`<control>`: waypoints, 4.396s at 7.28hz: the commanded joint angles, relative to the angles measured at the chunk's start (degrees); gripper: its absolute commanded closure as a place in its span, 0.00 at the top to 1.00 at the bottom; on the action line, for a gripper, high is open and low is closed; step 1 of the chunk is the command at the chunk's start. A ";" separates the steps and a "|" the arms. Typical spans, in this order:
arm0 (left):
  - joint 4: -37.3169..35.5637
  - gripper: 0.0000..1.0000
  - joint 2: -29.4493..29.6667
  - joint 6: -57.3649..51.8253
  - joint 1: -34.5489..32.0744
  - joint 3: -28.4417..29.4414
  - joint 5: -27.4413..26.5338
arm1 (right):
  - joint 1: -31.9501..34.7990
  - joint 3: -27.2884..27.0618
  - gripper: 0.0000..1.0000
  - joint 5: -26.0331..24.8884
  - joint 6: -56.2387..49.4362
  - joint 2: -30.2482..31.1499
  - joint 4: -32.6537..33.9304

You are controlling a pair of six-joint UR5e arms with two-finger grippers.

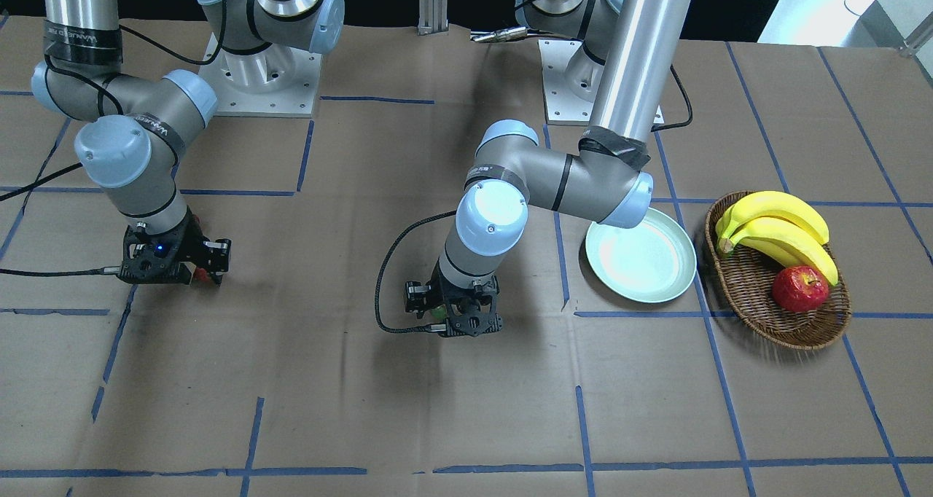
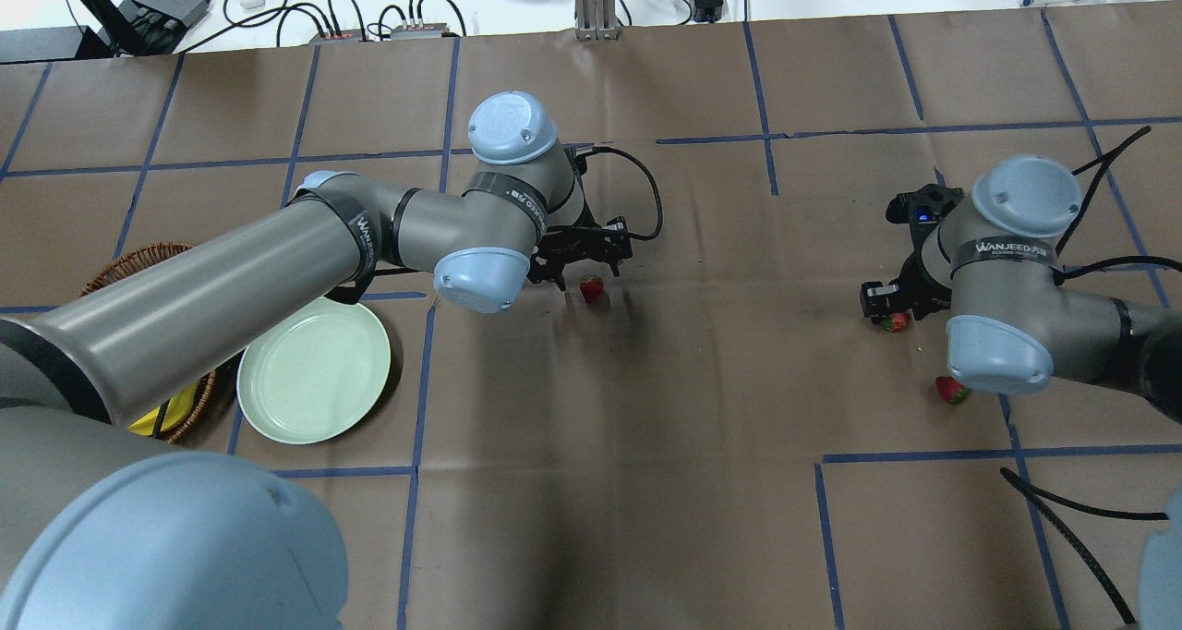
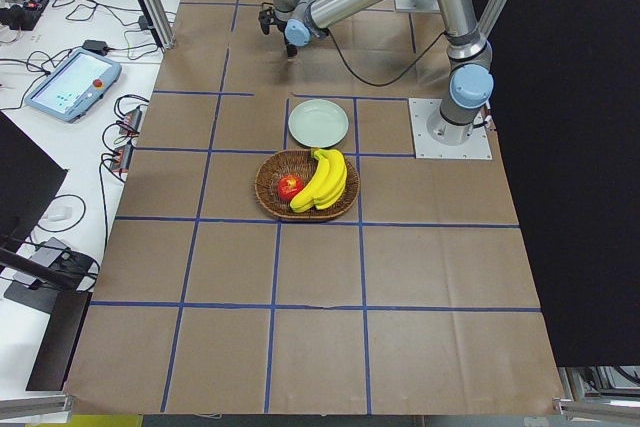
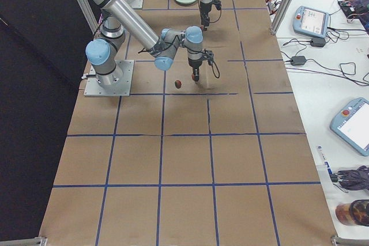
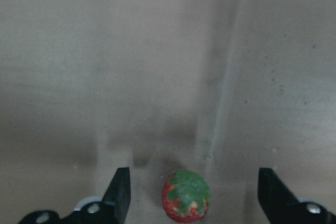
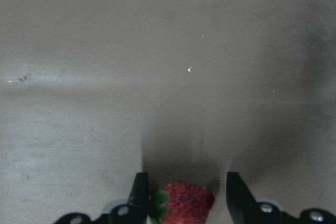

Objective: Collect all strawberries into plate
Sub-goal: 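Grasp the mid-table strawberry with left gripper while right grasps another, then drop strawberry on green plate with left gripper while right sets its strawberry mid-table, then reach left gripper to mid-table strawberry while right returns to last strawberry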

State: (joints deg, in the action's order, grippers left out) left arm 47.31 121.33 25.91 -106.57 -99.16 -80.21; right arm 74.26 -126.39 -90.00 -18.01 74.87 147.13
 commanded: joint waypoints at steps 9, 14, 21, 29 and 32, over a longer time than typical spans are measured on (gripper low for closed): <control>9.38 0.00 -20.12 -42.44 14.15 -12.13 -12.78 | 14.00 19.68 0.07 -0.35 19.32 -0.06 -22.15; 5.17 0.07 -24.66 -65.82 33.09 -27.39 -12.69 | 37.16 34.60 0.07 0.44 50.93 -17.35 -21.27; 3.84 0.83 -24.72 -63.02 33.02 -27.85 -15.95 | 37.72 38.06 1.00 4.01 52.55 -19.41 -27.68; 3.49 0.86 -16.96 -13.92 5.89 -12.76 -1.01 | 12.97 28.88 1.00 -2.27 18.96 1.83 -48.26; 0.94 0.86 -4.38 -7.37 -1.35 -2.46 -1.80 | -0.75 10.71 1.00 -2.02 -0.13 10.11 -36.63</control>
State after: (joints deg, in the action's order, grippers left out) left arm 48.85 112.37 17.13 -105.95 -105.18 -81.87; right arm 78.45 -107.76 -91.98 -10.94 82.04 103.92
